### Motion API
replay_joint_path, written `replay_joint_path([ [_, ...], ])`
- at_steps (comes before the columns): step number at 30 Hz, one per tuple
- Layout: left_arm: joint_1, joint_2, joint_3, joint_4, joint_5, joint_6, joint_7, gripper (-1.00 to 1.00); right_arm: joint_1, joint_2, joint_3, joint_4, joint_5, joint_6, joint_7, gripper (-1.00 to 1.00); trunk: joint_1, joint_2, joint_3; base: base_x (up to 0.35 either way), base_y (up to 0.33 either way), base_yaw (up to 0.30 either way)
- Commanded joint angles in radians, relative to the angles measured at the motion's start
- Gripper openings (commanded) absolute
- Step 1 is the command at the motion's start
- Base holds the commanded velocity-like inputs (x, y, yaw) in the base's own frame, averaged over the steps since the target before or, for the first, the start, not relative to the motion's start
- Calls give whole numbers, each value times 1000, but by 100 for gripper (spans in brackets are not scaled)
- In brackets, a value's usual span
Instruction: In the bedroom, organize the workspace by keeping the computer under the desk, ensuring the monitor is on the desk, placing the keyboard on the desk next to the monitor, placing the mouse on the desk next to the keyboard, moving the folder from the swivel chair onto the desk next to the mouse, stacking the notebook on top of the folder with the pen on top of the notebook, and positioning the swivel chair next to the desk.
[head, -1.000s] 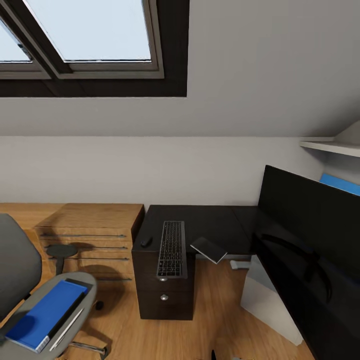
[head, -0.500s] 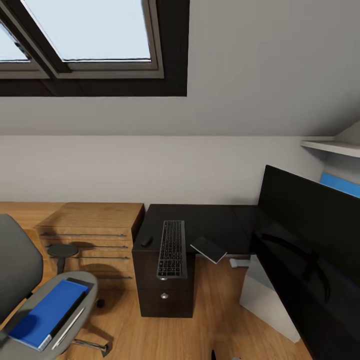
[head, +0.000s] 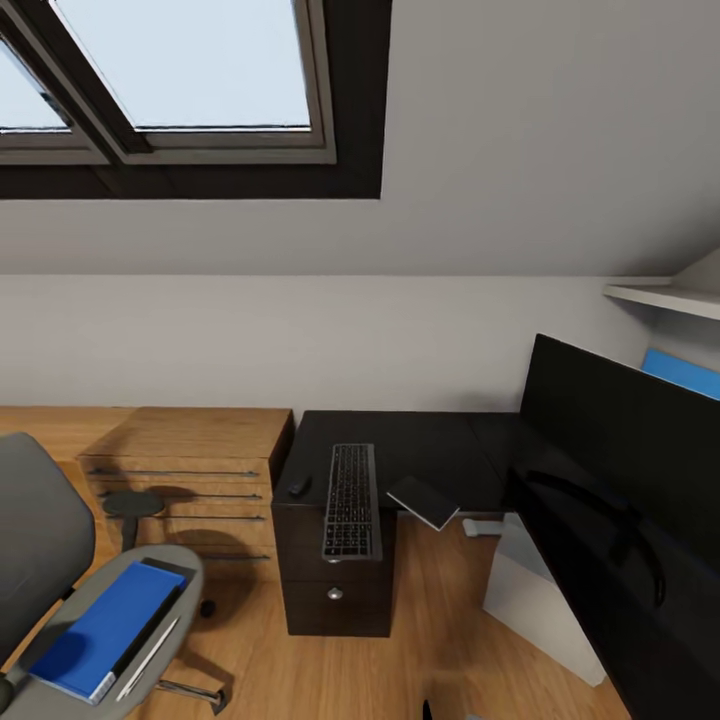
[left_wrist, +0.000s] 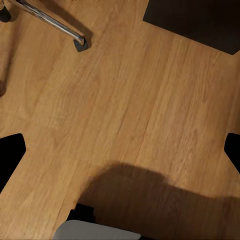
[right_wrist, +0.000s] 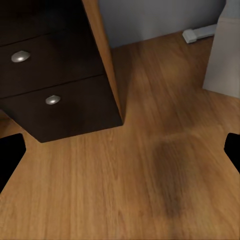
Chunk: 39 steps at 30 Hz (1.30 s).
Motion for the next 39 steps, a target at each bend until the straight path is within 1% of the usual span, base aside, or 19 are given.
replay_joint_path([
  [1, 0, 0, -1, -1, 10, 1, 3, 100, -1, 0, 9, 1, -6, -3, -4, 100, -4, 6, 2, 0, 43, 0],
  [7, 0, 0, -2, -1, 10, 1, 3, 100, -1, 0, 8, 1, -6, -3, -4, 100, -27, 48, 21, 0, 20, 0],
  [17, 0, 0, -2, -2, 10, -4, 3, 100, -1, 0, 8, 1, -7, -3, -5, 100, -27, 48, 21, 0, 3, -6],
  [21, 0, 0, -2, -2, 10, -22, 3, 100, -1, 0, 9, 1, -6, -3, -5, 100, -27, 48, 24, 0, 0, -111],
  [27, 0, 0, -1, -1, 11, -71, 3, 100, -1, 0, 9, 1, -6, -3, -4, 100, -27, 48, 28, 0, 0, -138],
  [39, 0, 2, -2, 24, 10, -91, 3, 100, -1, -2, 9, 0, -5, -3, -3, 100, -27, 48, 29, 0, 0, -26],
])
